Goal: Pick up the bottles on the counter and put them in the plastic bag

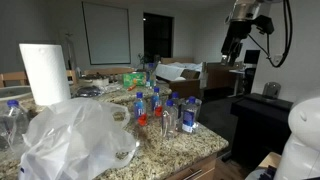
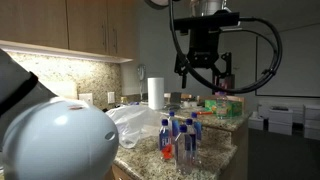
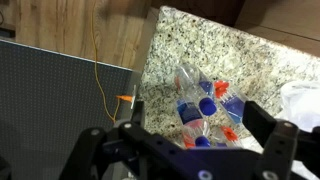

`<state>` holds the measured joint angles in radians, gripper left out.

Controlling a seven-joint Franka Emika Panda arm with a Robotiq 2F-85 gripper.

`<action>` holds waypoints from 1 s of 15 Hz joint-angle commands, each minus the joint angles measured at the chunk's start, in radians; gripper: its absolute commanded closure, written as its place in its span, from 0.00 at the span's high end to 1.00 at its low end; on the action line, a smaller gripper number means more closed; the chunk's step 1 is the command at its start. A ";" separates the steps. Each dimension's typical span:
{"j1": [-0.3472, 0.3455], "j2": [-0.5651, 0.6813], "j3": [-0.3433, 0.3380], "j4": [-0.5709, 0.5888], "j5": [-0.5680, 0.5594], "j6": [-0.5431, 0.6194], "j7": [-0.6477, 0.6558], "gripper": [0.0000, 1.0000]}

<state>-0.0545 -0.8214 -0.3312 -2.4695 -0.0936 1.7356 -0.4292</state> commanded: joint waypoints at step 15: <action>0.002 0.016 0.013 -0.002 0.016 0.010 0.002 1.00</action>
<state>-0.0540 -0.8214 -0.3312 -2.4695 -0.0935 1.7356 -0.4292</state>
